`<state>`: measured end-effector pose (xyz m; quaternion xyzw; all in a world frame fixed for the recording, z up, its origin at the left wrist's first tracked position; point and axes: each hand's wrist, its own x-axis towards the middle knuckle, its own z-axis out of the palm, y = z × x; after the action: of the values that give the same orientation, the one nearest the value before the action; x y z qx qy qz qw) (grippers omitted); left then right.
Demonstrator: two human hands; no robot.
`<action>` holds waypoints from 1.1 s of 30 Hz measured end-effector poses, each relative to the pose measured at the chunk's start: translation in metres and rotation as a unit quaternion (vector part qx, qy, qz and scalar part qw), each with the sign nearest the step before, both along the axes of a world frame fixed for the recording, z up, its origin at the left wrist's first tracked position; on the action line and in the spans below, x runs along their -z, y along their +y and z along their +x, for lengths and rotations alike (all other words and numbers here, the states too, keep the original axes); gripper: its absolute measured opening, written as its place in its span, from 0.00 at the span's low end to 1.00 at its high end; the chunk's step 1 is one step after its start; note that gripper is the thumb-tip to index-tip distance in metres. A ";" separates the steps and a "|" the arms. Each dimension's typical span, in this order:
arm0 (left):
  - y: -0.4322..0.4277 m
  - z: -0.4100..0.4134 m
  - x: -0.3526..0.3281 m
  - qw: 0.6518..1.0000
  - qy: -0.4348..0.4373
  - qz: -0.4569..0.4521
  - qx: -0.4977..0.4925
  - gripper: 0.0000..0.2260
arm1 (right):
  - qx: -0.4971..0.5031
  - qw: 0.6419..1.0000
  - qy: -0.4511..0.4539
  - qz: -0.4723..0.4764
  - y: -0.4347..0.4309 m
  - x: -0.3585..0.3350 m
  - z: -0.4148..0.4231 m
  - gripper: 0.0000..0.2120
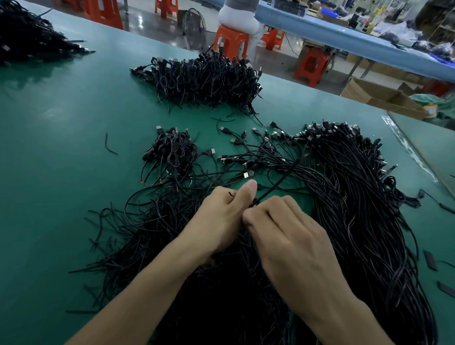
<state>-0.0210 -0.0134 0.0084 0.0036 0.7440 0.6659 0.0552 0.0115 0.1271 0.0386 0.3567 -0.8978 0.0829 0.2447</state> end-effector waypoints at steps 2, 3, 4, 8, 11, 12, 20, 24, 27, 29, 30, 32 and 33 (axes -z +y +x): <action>-0.003 0.001 0.000 0.993 -0.079 0.043 0.072 0.26 | -0.036 0.998 0.021 0.044 0.004 -0.006 -0.003 0.04; -0.005 0.002 -0.001 0.987 -0.117 0.058 0.096 0.24 | -0.052 0.997 0.021 0.061 0.006 -0.010 -0.006 0.04; -0.006 0.003 0.000 0.980 -0.148 0.070 0.113 0.23 | -0.068 0.995 0.014 0.072 0.007 -0.014 -0.009 0.03; -0.004 0.002 0.000 0.959 -0.217 0.108 0.148 0.24 | -0.085 0.993 -0.062 0.045 0.011 -0.023 -0.015 0.04; -0.005 0.001 -0.003 0.939 -0.244 0.169 0.171 0.27 | -0.084 0.990 -0.114 -0.001 0.013 -0.021 -0.017 0.03; -0.006 0.001 -0.003 0.934 -0.240 0.189 0.187 0.29 | -0.084 0.987 -0.134 -0.018 0.014 -0.020 -0.019 0.05; -0.014 0.007 -0.010 0.936 -0.091 0.075 0.332 0.17 | -0.098 0.959 -0.258 -0.066 0.023 -0.026 -0.027 0.03; -0.012 0.010 -0.010 0.940 -0.072 0.039 0.333 0.12 | -0.120 0.972 -0.201 -0.015 0.020 -0.033 -0.020 0.04; -0.013 0.010 -0.010 0.947 -0.080 0.020 0.310 0.07 | -0.148 0.977 -0.148 0.040 0.018 -0.034 -0.015 0.06; -0.013 0.010 -0.011 0.946 -0.085 0.015 0.311 0.11 | -0.146 0.979 -0.128 0.067 0.018 -0.034 -0.014 0.10; -0.013 0.010 -0.011 0.946 -0.082 0.015 0.313 0.11 | -0.145 0.980 -0.119 0.072 0.018 -0.034 -0.014 0.11; -0.013 0.011 -0.012 0.946 -0.080 0.019 0.315 0.10 | -0.145 0.980 -0.106 0.080 0.019 -0.035 -0.015 0.11; -0.012 0.011 -0.013 0.946 -0.082 0.021 0.312 0.10 | -0.144 0.981 -0.102 0.084 0.019 -0.036 -0.015 0.10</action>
<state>-0.0102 -0.0259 0.0211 0.1824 0.6845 0.6286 0.3209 -0.0035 0.1460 0.0741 0.4911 -0.8612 0.0771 0.1063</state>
